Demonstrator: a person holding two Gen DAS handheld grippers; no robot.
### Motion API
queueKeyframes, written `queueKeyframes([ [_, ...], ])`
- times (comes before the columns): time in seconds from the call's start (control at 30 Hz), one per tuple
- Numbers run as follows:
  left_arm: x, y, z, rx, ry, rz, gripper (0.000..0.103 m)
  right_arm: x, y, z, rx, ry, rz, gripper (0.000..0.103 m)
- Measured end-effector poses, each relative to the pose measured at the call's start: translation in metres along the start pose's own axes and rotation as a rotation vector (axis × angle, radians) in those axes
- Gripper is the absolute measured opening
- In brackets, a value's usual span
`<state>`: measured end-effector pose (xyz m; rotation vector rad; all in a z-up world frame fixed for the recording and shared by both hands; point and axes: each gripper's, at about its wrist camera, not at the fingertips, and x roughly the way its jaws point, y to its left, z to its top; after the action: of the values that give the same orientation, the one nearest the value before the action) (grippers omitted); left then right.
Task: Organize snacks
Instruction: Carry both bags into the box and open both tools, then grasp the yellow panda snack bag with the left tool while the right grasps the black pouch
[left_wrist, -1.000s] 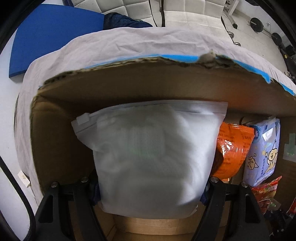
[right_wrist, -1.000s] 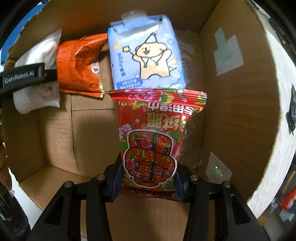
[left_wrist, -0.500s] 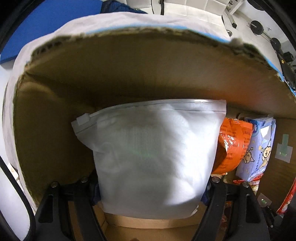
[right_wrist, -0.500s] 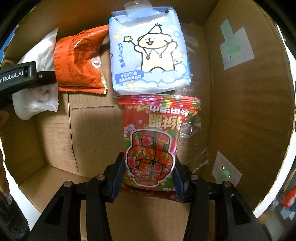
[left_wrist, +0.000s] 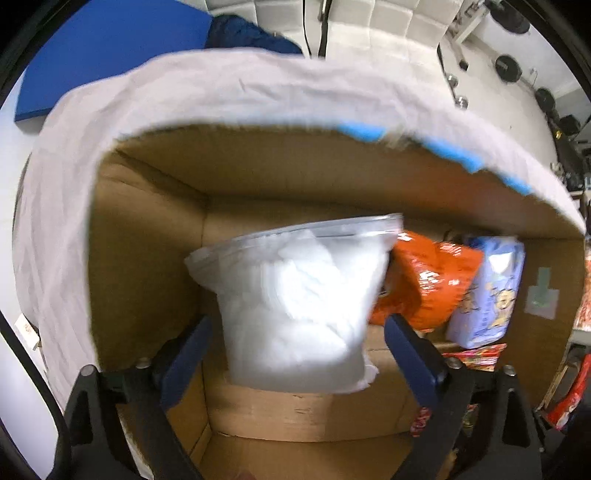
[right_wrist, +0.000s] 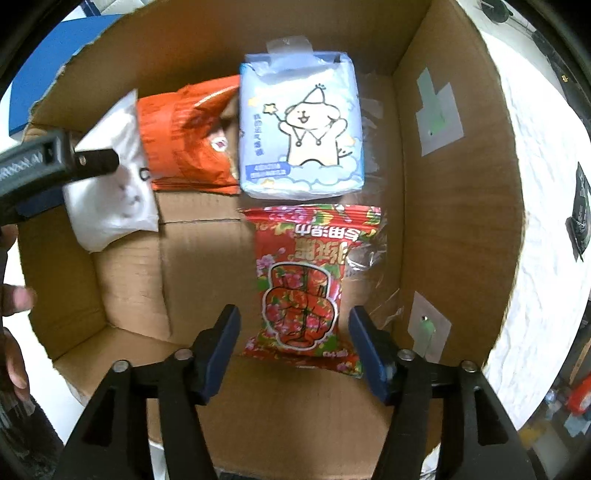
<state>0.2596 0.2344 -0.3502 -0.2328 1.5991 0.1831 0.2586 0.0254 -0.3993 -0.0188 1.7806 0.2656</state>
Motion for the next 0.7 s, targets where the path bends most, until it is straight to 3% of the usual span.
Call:
queueKeyframes([
  [0.07, -0.013, 0.001, -0.003, -0.001, -0.032, -0.007, 0.097, -0.006, 0.002, -0.003, 0.005, -0.005, 0.001, 0.086],
  [0.1, -0.02, 0.001, -0.006, 0.006, -0.046, -0.007, 0.097, -0.01, 0.004, -0.004, 0.005, -0.017, -0.002, 0.101],
  [0.13, -0.027, 0.0, -0.01, 0.016, -0.062, -0.002, 0.097, -0.016, 0.005, -0.006, 0.003, -0.04, -0.002, 0.103],
  [0.4, -0.08, 0.005, -0.058, 0.054, -0.176, 0.009, 0.101, -0.056, 0.009, -0.02, -0.034, -0.139, -0.052, 0.103],
  [0.7, -0.123, 0.003, -0.121, 0.042, -0.278, 0.007, 0.101, -0.115, 0.002, -0.069, -0.049, -0.289, -0.055, 0.103],
])
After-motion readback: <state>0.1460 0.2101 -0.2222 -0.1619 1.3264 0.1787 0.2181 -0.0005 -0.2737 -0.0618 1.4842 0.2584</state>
